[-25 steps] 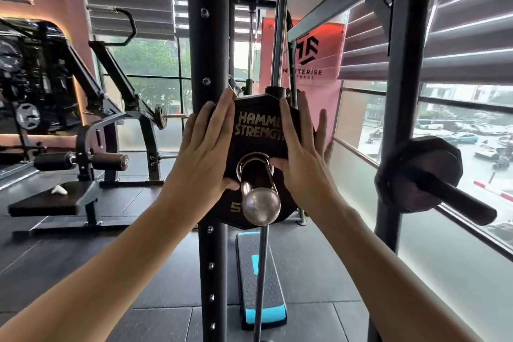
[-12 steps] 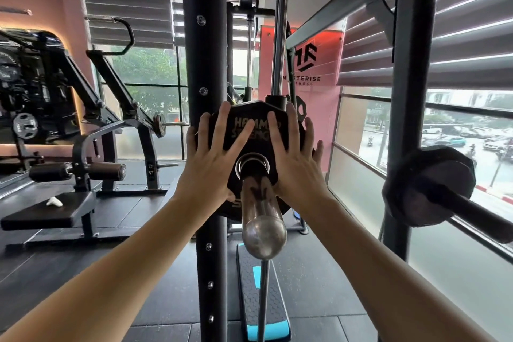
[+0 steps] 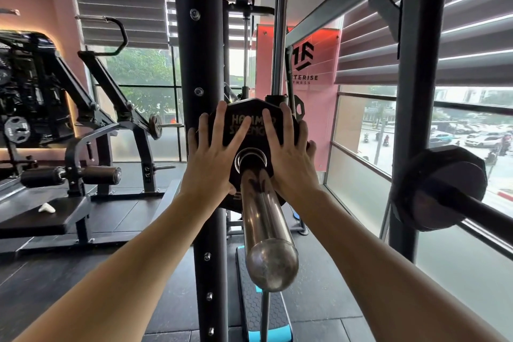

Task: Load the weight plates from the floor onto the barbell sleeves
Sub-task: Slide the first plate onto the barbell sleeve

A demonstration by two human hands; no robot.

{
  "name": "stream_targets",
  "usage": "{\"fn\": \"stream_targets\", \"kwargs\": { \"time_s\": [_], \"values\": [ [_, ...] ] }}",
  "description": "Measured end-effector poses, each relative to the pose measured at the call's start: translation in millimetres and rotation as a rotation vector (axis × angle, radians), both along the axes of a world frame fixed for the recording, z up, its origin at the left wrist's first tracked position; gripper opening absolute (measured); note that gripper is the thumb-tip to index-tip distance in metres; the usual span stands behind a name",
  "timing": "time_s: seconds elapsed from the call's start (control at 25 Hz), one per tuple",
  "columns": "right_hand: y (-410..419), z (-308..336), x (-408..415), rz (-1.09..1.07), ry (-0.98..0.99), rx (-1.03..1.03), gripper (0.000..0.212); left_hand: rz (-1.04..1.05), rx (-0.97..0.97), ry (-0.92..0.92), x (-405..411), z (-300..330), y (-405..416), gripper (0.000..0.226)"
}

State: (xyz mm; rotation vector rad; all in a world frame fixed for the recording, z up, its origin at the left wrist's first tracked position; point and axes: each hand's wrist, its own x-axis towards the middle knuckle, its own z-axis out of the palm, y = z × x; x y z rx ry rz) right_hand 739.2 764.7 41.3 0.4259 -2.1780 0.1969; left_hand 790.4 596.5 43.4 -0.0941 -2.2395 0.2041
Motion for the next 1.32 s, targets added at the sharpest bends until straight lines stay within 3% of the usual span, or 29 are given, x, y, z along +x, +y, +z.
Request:
{"fn": "stream_targets", "kwargs": {
  "time_s": [0.32, 0.48, 0.6, 0.72, 0.88, 1.12, 1.32],
  "values": [
    [-4, 9, 3, 0.046, -0.154, 0.013, 0.118, -0.037, 0.084, -0.085, 2, 6, 3, 0.135],
    [21, 26, 27, 0.141, -0.313, 0.063, 0.125, -0.16, 0.204, -0.146, 20, 27, 5, 0.089],
    [44, 32, 51, 0.18, -0.299, -0.03, 0.096, -0.26, 0.284, -0.121, 40, 54, 21, 0.054],
    [74, 37, 75, 0.198, -0.159, -0.195, 0.064, -0.391, 0.268, -0.188, 71, 87, 56, 0.039],
    [135, 44, 106, 0.133, -0.064, -0.199, 0.054, -0.447, 0.09, -0.15, 115, 111, 122, 0.044],
    [261, 29, 142, 0.008, -0.056, -0.192, 0.067, -0.414, -0.028, -0.134, 142, 90, 240, 0.078],
    [383, 5, 173, -0.111, -0.045, -0.243, 0.077, -0.468, -0.044, -0.164, 132, 54, 360, 0.085]
  ]
}}
